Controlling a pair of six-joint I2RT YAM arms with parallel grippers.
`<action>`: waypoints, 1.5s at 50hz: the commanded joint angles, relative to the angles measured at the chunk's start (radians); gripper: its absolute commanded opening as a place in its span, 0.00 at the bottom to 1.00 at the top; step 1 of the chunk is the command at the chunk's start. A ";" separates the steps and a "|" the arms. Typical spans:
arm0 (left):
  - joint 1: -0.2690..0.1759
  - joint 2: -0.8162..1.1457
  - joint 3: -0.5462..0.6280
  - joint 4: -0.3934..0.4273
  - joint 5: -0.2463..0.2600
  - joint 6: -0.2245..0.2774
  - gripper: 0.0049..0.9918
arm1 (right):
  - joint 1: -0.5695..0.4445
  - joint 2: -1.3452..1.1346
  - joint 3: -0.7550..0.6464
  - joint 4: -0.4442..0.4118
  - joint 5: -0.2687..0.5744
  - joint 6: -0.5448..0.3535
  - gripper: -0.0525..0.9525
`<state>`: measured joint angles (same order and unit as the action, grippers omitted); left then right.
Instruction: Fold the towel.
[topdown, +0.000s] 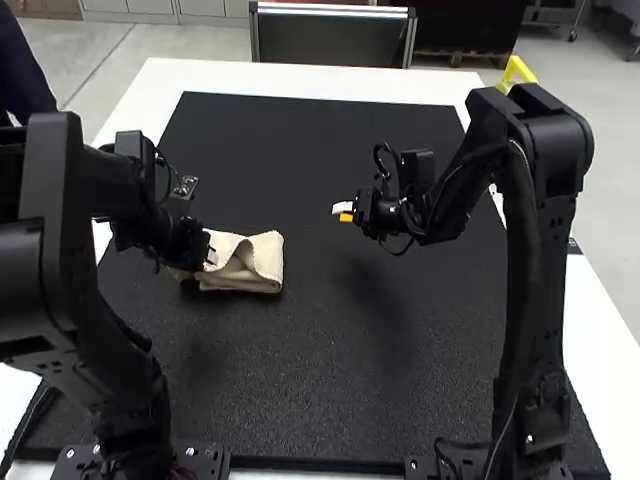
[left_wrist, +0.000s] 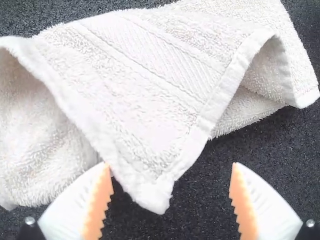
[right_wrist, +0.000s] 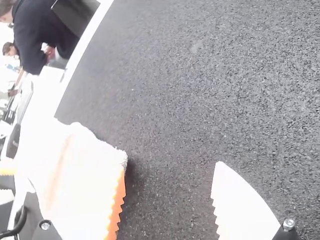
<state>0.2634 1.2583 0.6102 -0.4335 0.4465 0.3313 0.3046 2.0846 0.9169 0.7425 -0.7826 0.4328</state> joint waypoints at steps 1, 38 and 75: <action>-0.003 0.013 -0.013 0.015 0.020 -0.009 0.49 | -0.021 -0.043 -0.001 0.006 -0.021 -0.008 0.47; -0.006 0.064 -0.012 0.039 0.020 -0.031 0.39 | -0.024 -0.043 -0.004 0.012 -0.030 0.004 0.47; -0.006 0.079 -0.017 0.058 0.020 -0.031 0.36 | -0.032 -0.041 -0.007 0.054 -0.046 0.044 0.47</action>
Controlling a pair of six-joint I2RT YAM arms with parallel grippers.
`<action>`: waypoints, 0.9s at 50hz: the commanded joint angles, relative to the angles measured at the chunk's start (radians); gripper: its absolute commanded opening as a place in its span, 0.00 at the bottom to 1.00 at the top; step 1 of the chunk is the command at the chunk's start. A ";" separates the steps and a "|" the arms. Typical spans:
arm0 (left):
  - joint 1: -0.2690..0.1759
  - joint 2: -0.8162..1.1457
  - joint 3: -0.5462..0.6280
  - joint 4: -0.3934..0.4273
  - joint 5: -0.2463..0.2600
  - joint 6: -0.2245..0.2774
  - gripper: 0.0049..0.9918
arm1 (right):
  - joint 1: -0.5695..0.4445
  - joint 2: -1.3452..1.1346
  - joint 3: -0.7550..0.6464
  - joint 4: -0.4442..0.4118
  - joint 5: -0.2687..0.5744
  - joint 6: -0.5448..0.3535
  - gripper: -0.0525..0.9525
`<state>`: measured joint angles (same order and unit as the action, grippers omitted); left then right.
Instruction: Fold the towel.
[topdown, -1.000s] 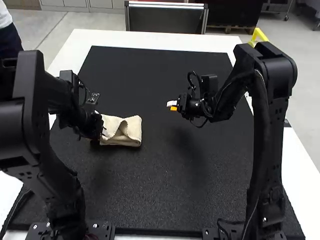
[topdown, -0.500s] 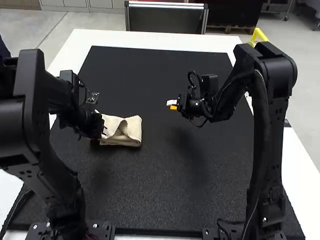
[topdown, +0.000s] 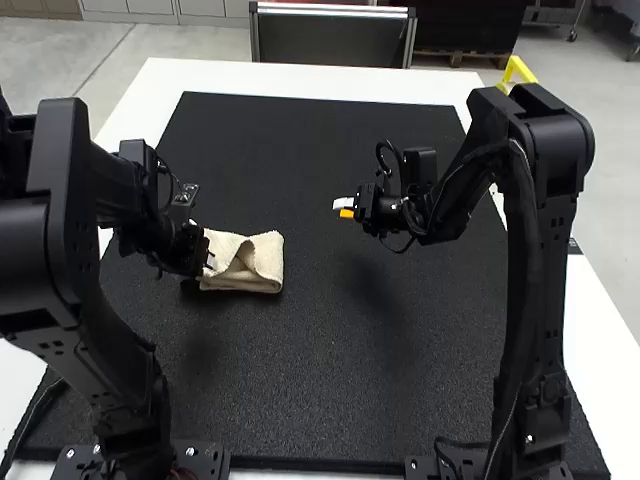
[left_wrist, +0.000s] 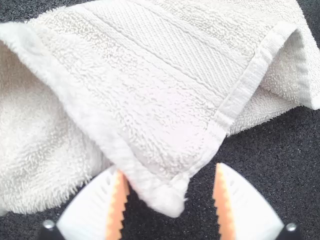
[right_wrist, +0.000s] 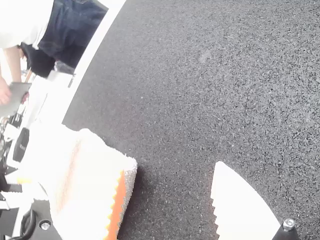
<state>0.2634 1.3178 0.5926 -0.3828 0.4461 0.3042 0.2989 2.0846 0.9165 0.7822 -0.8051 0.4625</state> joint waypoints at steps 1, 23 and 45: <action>-0.006 0.021 -0.001 0.007 0.022 -0.004 0.35 | -0.026 -0.043 -0.007 0.015 -0.023 0.015 0.47; -0.006 0.031 -0.017 0.028 0.023 0.001 0.12 | -0.040 -0.043 -0.007 0.015 -0.025 0.015 0.47; 0.000 0.026 0.021 -0.002 0.037 0.004 0.02 | -0.043 -0.041 -0.007 0.015 -0.026 0.011 0.47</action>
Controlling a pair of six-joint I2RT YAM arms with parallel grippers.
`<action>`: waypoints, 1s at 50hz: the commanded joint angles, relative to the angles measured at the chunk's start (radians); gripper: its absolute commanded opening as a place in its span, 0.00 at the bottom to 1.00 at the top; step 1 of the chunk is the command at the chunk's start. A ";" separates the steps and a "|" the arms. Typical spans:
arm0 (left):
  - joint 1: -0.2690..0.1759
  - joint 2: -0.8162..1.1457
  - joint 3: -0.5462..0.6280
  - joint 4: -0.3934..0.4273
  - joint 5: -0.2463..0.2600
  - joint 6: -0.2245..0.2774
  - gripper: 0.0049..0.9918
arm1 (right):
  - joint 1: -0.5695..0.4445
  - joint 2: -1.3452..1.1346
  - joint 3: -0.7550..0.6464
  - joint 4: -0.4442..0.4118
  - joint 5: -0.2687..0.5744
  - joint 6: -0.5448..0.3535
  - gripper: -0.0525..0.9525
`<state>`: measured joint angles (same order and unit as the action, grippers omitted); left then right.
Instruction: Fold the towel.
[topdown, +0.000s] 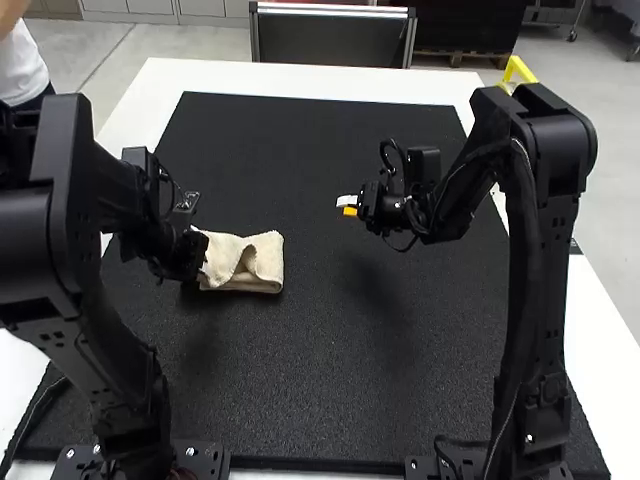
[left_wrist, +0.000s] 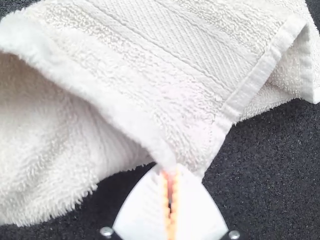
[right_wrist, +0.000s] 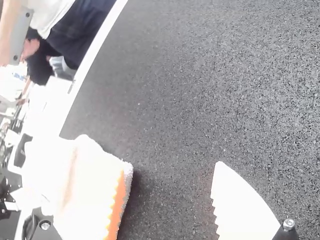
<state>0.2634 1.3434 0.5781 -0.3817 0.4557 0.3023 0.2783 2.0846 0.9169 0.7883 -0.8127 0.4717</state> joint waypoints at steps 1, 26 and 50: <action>0.000 0.000 0.037 -0.005 0.028 0.006 0.02 | -0.022 -0.041 -0.009 0.011 -0.017 0.002 0.47; 0.083 -0.007 0.104 -0.049 0.038 0.037 0.02 | -0.022 -0.035 -0.007 0.011 -0.019 -0.001 0.47; 0.185 -0.007 0.143 -0.068 0.038 0.093 0.02 | -0.022 -0.032 -0.007 0.014 -0.020 -0.002 0.47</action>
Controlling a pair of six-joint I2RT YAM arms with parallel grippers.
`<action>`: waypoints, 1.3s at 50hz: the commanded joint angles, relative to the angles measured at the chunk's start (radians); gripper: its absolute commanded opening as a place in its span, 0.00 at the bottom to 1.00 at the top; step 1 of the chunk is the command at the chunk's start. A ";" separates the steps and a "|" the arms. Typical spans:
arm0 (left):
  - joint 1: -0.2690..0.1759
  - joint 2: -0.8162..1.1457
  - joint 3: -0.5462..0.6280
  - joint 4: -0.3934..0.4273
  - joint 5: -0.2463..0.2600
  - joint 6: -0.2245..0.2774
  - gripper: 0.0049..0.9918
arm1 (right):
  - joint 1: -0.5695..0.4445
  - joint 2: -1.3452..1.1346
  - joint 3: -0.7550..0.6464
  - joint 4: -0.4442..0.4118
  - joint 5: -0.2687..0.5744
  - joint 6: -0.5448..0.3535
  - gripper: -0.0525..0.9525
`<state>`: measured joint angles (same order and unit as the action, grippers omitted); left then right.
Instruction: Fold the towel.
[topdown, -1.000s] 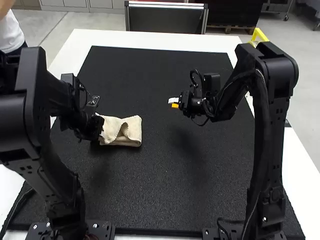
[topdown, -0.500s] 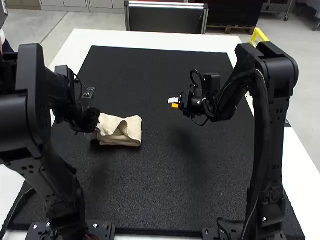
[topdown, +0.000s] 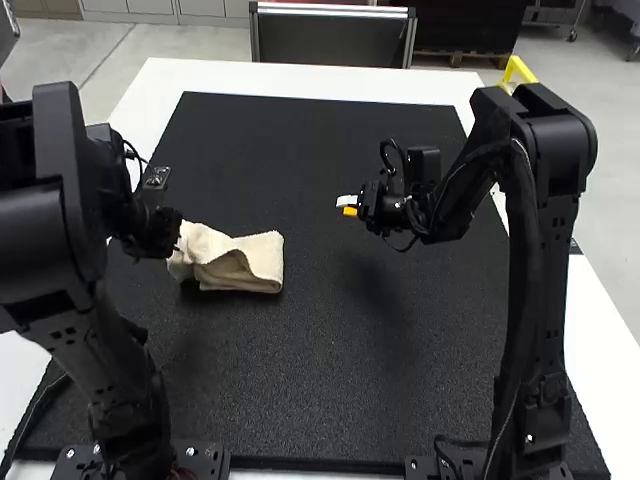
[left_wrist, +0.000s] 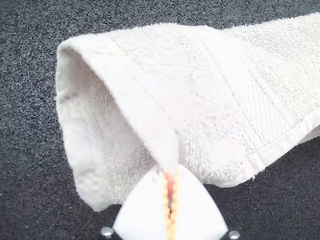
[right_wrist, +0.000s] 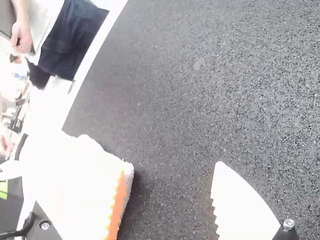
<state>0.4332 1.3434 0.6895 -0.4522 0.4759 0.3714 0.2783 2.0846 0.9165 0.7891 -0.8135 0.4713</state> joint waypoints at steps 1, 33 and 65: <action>0.016 -0.007 0.030 0.003 0.018 0.026 0.02 | -0.022 -0.032 -0.007 0.013 -0.021 -0.002 0.47; 0.084 -0.007 0.041 0.041 0.007 0.054 0.02 | -0.021 -0.032 -0.007 0.010 -0.027 -0.003 0.47; 0.105 -0.064 0.127 -0.005 -0.008 0.057 0.49 | -0.022 -0.011 -0.007 0.009 -0.041 -0.005 0.47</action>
<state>0.5262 1.3323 0.7509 -0.4564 0.4675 0.4156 0.2783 2.0846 0.9169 0.7887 -0.8280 0.4713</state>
